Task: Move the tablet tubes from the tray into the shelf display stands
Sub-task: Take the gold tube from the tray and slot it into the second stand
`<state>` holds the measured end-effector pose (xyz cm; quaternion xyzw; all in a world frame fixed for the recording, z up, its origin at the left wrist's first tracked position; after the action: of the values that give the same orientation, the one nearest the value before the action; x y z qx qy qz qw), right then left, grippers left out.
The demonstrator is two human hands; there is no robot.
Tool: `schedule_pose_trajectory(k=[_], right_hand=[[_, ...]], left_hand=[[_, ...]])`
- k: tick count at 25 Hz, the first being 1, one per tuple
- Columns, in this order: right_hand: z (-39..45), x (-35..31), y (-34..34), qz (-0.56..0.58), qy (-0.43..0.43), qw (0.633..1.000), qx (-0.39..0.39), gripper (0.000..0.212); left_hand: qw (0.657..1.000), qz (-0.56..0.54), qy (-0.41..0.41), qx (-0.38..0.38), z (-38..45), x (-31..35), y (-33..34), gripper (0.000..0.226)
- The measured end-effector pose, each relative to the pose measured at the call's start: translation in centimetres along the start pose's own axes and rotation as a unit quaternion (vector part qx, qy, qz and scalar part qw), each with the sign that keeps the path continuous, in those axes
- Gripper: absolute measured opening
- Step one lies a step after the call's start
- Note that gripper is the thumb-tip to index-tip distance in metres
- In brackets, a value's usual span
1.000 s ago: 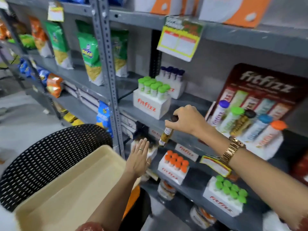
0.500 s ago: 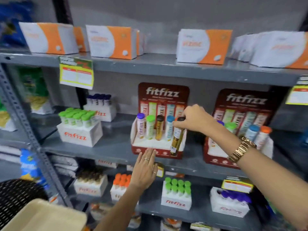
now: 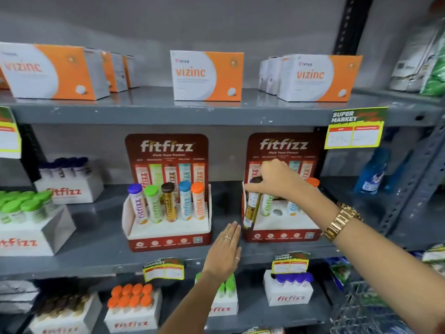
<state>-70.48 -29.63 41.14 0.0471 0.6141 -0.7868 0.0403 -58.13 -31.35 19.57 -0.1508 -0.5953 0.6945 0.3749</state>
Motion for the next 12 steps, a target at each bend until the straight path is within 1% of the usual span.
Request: schedule_pose_trajectory(k=[2, 4, 8, 11, 12], right_hand=[[0.2, 1.1, 0.3, 0.004, 0.006, 1.0, -0.016, 0.055], [0.5, 1.8, 0.5, 0.007, 0.008, 0.999, -0.038, 0.051], [1.0, 2.7, 0.5, 0.041, 0.036, 0.996, -0.075, 0.035], [1.2, 2.9, 0.3, 0.086, 0.055, 0.988, -0.12, 0.013], [1.2, 2.8, 0.3, 0.101, 0.065, 0.983, -0.137, 0.013]], left_hand=[[0.999, -0.002, -0.019, -0.05, 0.6, -0.2, 2.3, 0.057], [0.994, 0.026, -0.056, -0.086, 0.8, -0.7, 3.8, 0.061], [0.99, 0.04, -0.092, -0.097, 1.4, -1.1, 4.5, 0.066], [0.989, 0.04, -0.092, -0.113, 1.2, -1.1, 4.4, 0.066], [0.988, 0.038, -0.091, -0.119, 1.2, -1.1, 4.3, 0.066]])
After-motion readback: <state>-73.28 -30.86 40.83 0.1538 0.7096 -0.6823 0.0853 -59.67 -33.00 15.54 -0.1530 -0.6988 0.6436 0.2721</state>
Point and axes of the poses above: each hand's wrist, its own z-axis towards the middle knuckle, its own y-axis out of the palm, x = y × z, the point moved 4 cm from there along z, towards the middle knuckle, and after that the axes turned 1 degree about -y, right-handed, at the moved point
